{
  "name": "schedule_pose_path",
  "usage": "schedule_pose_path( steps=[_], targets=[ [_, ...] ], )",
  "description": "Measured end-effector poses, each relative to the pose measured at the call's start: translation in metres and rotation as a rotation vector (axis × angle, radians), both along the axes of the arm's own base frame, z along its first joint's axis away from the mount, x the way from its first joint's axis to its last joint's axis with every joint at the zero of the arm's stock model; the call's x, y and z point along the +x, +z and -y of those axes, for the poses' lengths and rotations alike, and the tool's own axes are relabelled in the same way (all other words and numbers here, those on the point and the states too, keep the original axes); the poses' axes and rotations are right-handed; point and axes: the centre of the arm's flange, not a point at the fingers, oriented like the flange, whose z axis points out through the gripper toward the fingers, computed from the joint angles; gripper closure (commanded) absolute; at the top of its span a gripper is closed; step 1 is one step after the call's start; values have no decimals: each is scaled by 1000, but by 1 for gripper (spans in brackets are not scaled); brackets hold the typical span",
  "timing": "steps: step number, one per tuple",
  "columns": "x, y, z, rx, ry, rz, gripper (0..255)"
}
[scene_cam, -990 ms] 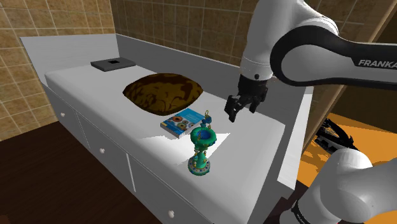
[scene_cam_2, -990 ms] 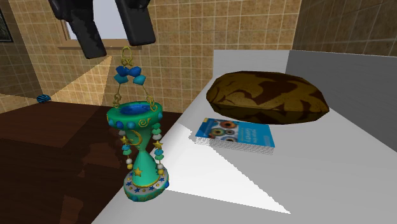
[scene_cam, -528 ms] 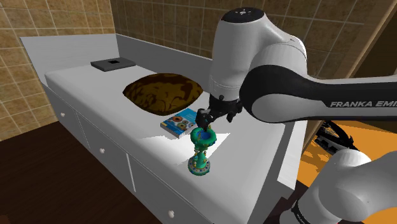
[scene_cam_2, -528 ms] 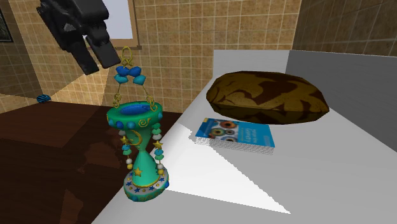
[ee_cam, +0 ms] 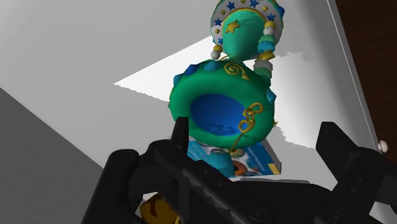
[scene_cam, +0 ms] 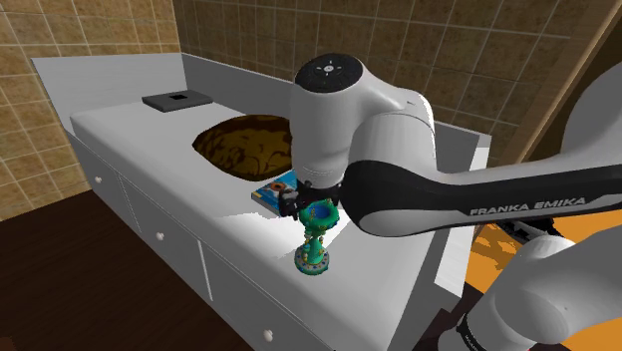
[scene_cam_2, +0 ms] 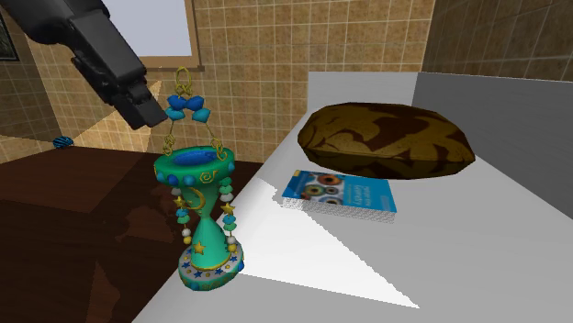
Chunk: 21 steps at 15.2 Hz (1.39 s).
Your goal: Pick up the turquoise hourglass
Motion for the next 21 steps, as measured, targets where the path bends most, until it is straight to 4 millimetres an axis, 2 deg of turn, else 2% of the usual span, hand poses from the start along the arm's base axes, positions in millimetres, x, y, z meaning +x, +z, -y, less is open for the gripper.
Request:
schedule_pose_path(
  steps=[4,5,15,21],
  targets=[
    [0,-21,1,0,-1,1,0],
    [1,-22,1,0,-1,1,255],
    [1,-24,0,0,0,2,255],
    [1,2,1,0,0,1,255]
  ],
)
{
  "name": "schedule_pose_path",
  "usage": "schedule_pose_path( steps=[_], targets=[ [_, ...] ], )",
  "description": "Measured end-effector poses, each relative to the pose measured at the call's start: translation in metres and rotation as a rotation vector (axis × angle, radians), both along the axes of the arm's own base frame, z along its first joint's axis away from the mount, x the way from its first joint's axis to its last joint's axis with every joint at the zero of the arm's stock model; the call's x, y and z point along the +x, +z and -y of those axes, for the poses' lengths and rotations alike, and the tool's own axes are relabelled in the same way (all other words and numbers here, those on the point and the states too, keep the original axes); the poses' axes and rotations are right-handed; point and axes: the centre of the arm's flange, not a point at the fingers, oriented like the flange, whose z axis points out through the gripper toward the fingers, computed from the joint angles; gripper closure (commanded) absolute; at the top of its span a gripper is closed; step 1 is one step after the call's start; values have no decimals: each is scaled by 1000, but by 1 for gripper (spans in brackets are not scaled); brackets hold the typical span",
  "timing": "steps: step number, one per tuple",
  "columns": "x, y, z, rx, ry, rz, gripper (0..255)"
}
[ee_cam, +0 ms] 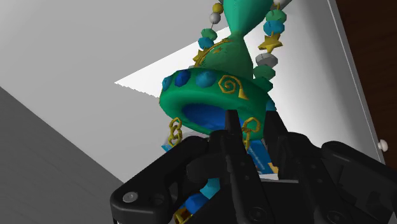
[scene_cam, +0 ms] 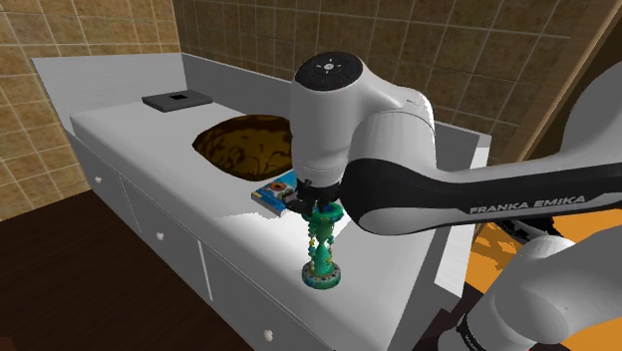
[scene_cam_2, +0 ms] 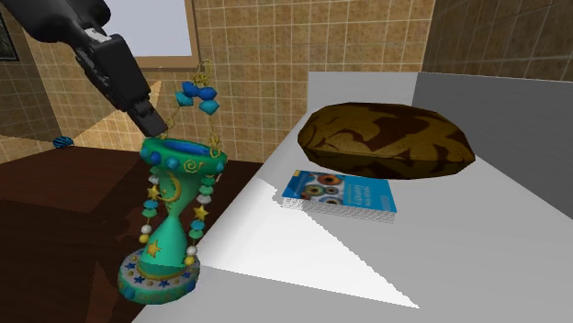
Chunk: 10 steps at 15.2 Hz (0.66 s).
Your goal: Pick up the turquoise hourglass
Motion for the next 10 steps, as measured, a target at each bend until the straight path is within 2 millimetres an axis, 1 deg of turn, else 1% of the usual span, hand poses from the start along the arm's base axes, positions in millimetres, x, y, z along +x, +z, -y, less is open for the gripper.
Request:
schedule_pose_path(
  steps=[10],
  targets=[
    [0,50,0,0,0,0,255]
  ],
)
